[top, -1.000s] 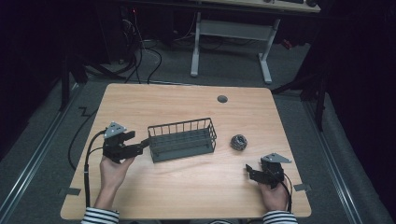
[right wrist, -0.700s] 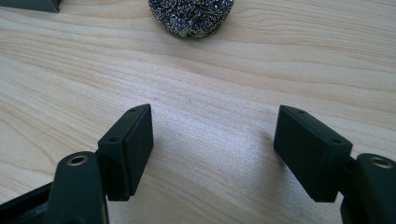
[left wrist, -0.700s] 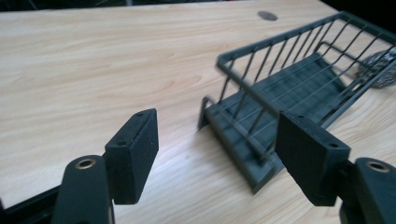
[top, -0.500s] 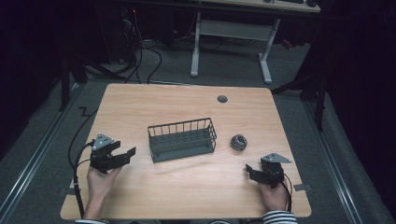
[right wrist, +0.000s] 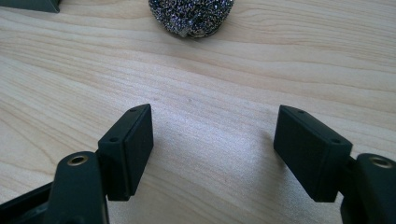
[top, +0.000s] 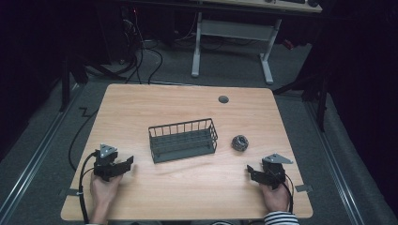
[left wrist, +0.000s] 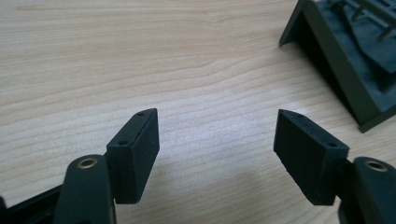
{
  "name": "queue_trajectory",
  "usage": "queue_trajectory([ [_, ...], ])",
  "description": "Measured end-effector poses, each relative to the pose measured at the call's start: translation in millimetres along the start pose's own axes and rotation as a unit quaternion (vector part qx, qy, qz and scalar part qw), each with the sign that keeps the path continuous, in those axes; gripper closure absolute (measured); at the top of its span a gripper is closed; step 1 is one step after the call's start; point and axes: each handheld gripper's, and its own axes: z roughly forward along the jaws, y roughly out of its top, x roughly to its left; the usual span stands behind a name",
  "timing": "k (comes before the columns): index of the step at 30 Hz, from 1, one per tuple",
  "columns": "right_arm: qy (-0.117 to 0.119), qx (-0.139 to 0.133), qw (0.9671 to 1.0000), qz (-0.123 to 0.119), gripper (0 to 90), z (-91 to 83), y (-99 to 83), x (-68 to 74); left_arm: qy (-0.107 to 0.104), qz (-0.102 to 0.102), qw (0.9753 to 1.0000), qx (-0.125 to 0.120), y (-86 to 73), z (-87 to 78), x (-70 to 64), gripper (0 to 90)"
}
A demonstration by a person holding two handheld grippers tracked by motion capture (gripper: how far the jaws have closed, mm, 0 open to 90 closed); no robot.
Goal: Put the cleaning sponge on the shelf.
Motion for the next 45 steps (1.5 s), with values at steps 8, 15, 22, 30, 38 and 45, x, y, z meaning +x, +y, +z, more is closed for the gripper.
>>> queue_trajectory([
  [8,-0.002,-0.001,1.0,0.005,31.2,-0.2,-0.1,-0.2,0.016,0.013,0.9997,0.009,-6.6,8.3,-2.1,30.7],
  [15,-0.001,-0.001,1.0,0.004,30.7,-0.3,-0.2,-0.3,0.029,0.024,0.9993,0.01,-7.6,8.9,-5.9,29.6],
  [22,0.003,0.0,1.0,-0.001,28.6,-0.1,-0.1,-0.3,0.03,0.021,0.9993,0.01,-7.6,9.0,-6.0,28.9],
  [30,0.006,0.02,0.9998,-0.004,32.7,-3.0,8.8,1.0,0.03,0.021,0.9993,0.01,-7.6,9.0,-6.1,28.7],
  [38,0.03,-0.001,0.9994,-0.018,27.4,-7.1,42.1,8.1,0.029,0.021,0.9993,0.011,-7.7,9.0,-6.3,28.3],
  [45,0.042,0.005,0.999,-0.014,23.8,9.2,65.9,9.3,0.029,0.021,0.9993,0.011,-7.7,9.1,-6.4,27.9],
])
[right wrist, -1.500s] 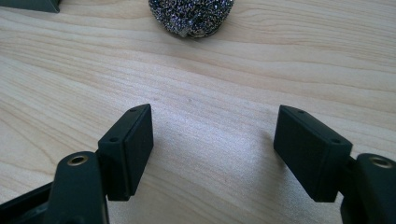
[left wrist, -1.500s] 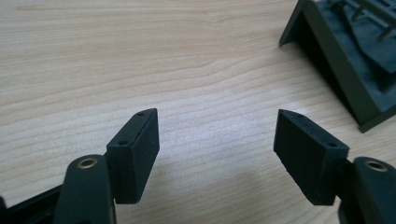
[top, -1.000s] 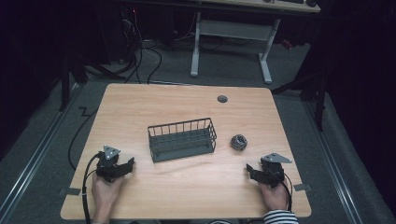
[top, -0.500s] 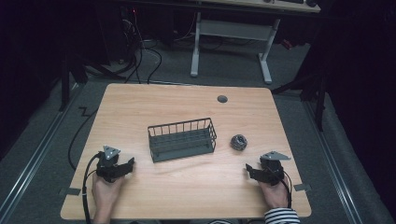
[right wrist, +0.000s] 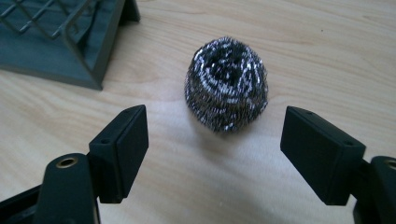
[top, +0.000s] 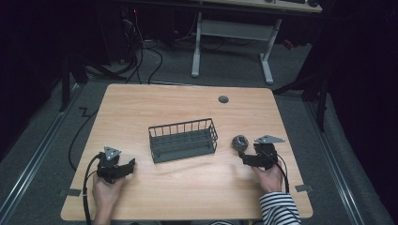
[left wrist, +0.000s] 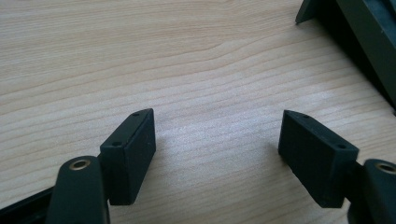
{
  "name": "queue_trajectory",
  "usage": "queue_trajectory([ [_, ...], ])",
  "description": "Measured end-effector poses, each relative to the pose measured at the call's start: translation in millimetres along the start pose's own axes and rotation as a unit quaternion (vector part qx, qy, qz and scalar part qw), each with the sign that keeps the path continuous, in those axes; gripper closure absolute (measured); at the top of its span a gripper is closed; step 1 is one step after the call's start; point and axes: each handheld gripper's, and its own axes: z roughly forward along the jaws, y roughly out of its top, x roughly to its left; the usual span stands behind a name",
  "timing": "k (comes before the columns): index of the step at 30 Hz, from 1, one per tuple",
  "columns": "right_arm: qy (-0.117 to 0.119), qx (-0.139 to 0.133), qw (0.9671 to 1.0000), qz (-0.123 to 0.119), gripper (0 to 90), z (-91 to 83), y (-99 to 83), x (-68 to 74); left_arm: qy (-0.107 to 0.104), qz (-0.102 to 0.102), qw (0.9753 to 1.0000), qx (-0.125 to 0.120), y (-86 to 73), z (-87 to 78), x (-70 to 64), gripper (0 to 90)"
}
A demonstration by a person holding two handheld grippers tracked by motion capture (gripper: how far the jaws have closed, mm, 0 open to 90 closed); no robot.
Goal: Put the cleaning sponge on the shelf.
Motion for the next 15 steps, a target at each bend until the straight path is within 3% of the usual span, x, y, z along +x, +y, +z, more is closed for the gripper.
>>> queue_trajectory([
  [7,-0.021,0.019,0.9995,0.011,21.9,20.8,13.4,-5.1,-0.001,0.002,1.0,0.0,0.0,0.0,-0.3,27.4],
  [15,-0.023,0.036,0.9989,0.018,21.1,40.5,19.2,-6.2,-0.002,0.003,1.0,0.001,0.0,0.1,-0.5,26.5],
])
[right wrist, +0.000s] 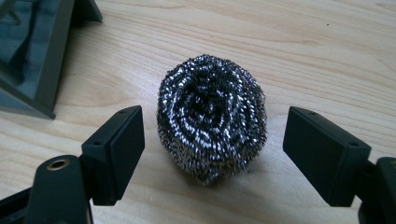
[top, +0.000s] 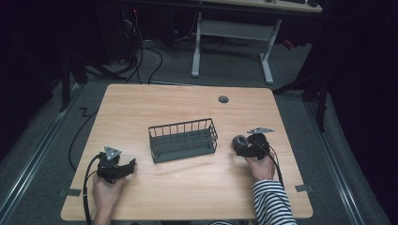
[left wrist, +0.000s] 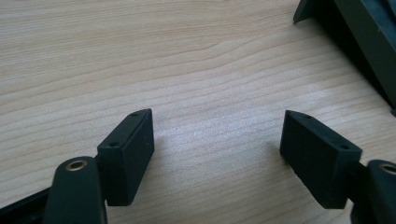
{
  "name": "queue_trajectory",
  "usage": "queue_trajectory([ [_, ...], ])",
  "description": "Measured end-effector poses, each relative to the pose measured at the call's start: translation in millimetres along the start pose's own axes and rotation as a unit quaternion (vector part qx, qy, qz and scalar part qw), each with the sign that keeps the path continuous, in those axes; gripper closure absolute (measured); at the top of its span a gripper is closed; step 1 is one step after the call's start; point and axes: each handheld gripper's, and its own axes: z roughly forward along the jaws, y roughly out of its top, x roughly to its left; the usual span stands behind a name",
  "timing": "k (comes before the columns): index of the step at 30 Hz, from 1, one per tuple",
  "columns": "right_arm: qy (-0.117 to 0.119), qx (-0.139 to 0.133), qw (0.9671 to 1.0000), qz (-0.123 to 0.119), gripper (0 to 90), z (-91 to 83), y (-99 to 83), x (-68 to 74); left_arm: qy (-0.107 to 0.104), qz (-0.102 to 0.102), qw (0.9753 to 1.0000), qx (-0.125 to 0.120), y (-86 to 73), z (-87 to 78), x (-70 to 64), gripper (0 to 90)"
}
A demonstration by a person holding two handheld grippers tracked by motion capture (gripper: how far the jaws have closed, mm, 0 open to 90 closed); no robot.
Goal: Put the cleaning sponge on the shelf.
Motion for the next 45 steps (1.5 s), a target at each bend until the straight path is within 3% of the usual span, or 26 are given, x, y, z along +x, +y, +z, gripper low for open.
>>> queue_trajectory([
  [7,0.0,0.006,1.0,0.004,28.6,12.2,-0.9,-0.7,0.0,0.0,1.0,0.0,0.0,0.0,0.0,26.5],
  [18,-0.001,-0.002,0.9999,-0.011,38.4,8.6,-1.3,3.8,0.0,0.0,1.0,0.0,0.0,0.0,0.0,26.5],
  [35,0.031,-0.037,0.9988,-0.01,40.3,-20.2,5.8,7.3,0.0,0.0,1.0,0.0,0.0,0.0,-0.1,26.5],
  [45,0.054,-0.056,0.9967,-0.023,40.7,-45.4,21.7,14.6,0.0,0.0,1.0,0.0,0.0,0.0,0.0,26.5],
])
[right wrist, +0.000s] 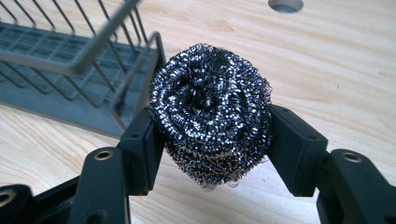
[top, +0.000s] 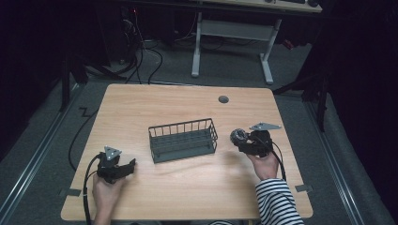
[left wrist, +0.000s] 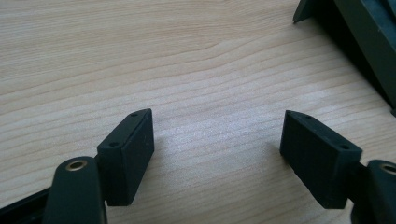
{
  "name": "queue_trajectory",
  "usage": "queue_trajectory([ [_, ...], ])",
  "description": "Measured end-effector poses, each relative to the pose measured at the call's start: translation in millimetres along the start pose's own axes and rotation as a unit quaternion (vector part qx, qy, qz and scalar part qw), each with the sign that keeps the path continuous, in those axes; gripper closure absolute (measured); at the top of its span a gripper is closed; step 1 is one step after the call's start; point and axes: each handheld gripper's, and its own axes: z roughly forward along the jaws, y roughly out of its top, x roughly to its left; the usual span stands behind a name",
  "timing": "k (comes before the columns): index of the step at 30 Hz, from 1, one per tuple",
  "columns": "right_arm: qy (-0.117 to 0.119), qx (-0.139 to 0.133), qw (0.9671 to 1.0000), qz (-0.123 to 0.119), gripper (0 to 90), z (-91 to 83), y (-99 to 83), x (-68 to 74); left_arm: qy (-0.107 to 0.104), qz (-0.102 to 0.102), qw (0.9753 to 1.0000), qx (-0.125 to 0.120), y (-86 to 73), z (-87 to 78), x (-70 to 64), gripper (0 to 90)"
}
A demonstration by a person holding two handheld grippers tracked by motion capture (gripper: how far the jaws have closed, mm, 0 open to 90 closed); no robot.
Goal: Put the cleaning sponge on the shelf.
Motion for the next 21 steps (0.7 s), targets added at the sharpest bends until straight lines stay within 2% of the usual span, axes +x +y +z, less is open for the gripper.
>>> queue_trajectory([
  [5,0.017,-0.013,0.9998,0.001,40.9,-10.9,12.4,3.1,0.0,0.0,1.0,0.0,0.0,0.0,0.1,26.5],
  [10,0.029,-0.018,0.9994,-0.01,40.9,-18.0,24.7,10.3,0.0,0.0,1.0,0.0,0.0,0.0,0.1,26.5],
  [14,0.05,-0.029,0.9975,-0.04,41.0,-23.4,43.2,27.6,0.0,0.0,1.0,0.0,0.0,0.0,0.0,26.5],
  [16,0.057,-0.03,0.997,-0.043,41.0,-23.6,47.0,31.7,0.0,0.0,1.0,0.0,0.0,0.0,0.1,26.5],
  [17,0.068,-0.032,0.996,-0.049,41.0,-22.5,54.9,39.0,0.0,0.0,1.0,0.0,0.0,0.0,0.1,26.5],
  [21,0.08,-0.028,0.9942,-0.066,40.9,-15.2,68.2,54.3,-0.001,0.0,1.0,0.0,0.0,0.0,0.1,26.5],
])
